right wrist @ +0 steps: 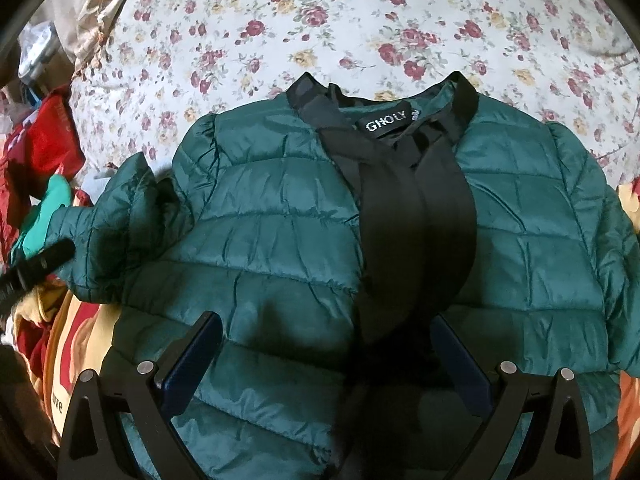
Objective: Fold large clothes
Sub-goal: 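Grasp the green jacket sleeve cuff with the left gripper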
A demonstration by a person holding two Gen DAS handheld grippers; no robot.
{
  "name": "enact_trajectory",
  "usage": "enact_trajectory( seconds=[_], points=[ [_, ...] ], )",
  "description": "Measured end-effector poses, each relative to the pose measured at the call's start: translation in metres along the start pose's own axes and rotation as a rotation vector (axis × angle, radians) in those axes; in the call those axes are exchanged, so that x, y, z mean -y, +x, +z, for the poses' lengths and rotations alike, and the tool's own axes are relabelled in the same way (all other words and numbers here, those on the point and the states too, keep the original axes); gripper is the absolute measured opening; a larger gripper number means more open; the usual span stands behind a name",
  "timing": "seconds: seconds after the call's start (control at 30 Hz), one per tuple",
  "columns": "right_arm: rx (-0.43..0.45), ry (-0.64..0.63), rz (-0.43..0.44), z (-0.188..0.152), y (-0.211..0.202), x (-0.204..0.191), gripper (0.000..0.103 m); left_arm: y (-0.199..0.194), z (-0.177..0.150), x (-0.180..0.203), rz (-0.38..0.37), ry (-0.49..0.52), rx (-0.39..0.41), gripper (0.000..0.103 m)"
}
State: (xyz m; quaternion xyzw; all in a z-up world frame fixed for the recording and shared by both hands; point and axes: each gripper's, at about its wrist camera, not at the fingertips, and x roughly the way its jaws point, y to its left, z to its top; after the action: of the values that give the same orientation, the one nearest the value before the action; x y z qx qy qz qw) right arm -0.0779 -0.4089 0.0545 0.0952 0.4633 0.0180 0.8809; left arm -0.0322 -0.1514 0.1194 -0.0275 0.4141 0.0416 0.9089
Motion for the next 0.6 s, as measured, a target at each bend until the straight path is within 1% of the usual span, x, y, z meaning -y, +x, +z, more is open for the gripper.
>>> enact_trajectory(
  seconds=[0.07, 0.17, 0.23, 0.3, 0.33, 0.43, 0.53, 0.57, 0.6],
  points=[
    [-0.002, -0.001, 0.003, -0.001, 0.000, 0.000, 0.103, 0.002, 0.010, -0.015, 0.001, -0.027, -0.003, 0.102],
    [-0.008, 0.007, 0.014, -0.002, 0.000, 0.000, 0.103, 0.017, 0.027, -0.043, 0.004, -0.070, -0.055, 0.102],
    [-0.012, 0.010, 0.019, -0.003, 0.000, 0.000, 0.103, 0.026, 0.034, -0.061, 0.029, -0.096, -0.070, 0.102],
    [-0.014, 0.006, 0.021, -0.004, 0.001, -0.001, 0.103, 0.036, 0.043, -0.088, 0.084, -0.135, -0.079, 0.102],
    [-0.016, 0.003, 0.022, -0.005, 0.001, -0.002, 0.103, 0.037, 0.046, -0.098, 0.097, -0.147, -0.074, 0.102],
    [-0.028, -0.003, 0.022, -0.006, 0.005, -0.004, 0.103, 0.046, 0.057, -0.133, 0.167, -0.187, -0.055, 0.102],
    [-0.043, -0.006, 0.022, -0.007, 0.009, -0.007, 0.103, 0.060, 0.067, -0.166, 0.229, -0.203, -0.044, 0.102],
    [-0.045, -0.007, 0.020, -0.008, 0.009, -0.008, 0.103, 0.068, 0.070, -0.179, 0.263, -0.207, -0.045, 0.102],
    [-0.045, -0.009, 0.016, -0.008, 0.010, -0.009, 0.103, 0.073, 0.072, -0.186, 0.281, -0.206, -0.049, 0.102]
  ],
)
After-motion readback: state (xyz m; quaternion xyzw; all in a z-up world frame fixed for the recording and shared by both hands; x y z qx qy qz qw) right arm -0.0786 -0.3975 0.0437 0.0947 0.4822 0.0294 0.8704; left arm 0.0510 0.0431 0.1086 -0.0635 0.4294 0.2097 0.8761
